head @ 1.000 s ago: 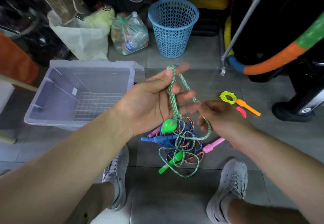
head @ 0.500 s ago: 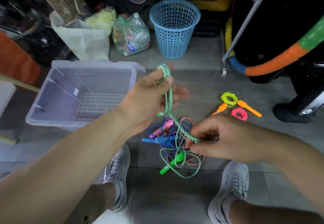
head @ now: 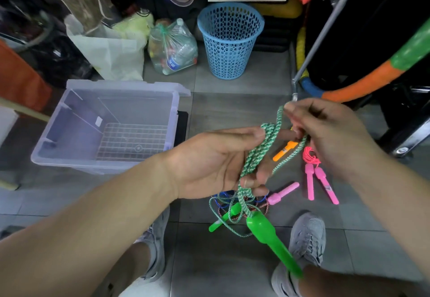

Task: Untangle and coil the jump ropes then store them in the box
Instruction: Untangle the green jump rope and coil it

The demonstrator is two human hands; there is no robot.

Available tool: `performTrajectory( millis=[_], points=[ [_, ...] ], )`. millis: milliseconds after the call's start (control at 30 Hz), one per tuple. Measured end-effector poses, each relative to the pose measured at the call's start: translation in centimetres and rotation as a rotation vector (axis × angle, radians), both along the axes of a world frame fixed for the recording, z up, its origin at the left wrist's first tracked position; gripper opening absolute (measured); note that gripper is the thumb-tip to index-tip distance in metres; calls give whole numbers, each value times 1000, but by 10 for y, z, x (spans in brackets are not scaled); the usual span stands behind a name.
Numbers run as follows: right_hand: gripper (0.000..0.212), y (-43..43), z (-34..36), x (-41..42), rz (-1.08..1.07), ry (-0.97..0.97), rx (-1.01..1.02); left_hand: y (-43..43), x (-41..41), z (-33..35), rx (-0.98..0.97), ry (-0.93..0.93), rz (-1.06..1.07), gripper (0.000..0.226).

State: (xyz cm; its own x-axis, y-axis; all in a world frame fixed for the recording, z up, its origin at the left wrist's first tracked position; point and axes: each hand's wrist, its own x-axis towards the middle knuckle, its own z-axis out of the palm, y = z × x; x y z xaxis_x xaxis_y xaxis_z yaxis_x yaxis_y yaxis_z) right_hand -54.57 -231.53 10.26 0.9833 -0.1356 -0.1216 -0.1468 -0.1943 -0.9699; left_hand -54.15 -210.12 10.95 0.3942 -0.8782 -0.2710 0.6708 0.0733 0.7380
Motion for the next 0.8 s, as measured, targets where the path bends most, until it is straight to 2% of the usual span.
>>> performTrajectory(
  millis=[133, 200, 267, 367, 500, 533, 633, 700, 800],
  points=[
    [20, 9, -9, -7, 74, 157, -103, -1, 2, 1, -125, 78, -4, 44],
    [31, 17, -11, -14, 168, 224, -144, -2, 6, 0, -165, 118, 77, 49],
    [32, 23, -15, -19, 213, 273, -178, -2, 11, 0, -173, 118, 197, 52],
    [29, 26, -14, -26, 344, 266, -271, -2, 19, 5, -156, 32, 361, 38],
    [40, 25, -5, -33, 586, 171, -356, 1, 24, 2, -52, -139, 482, 7],
    [43, 24, -4, -34, 643, 153, -357, 1, 22, 1, 6, -201, 494, 6],
    [40, 18, 1, -34, 766, 183, -268, -1, 16, -9, 234, -399, 426, 31],
    [33, 13, 9, -31, 742, 219, -178, -3, 11, -16, 313, -459, 298, 49],
    [19, 3, 20, -25, 628, 215, 97, -5, 3, -16, 343, -446, 128, 44]
  ],
)
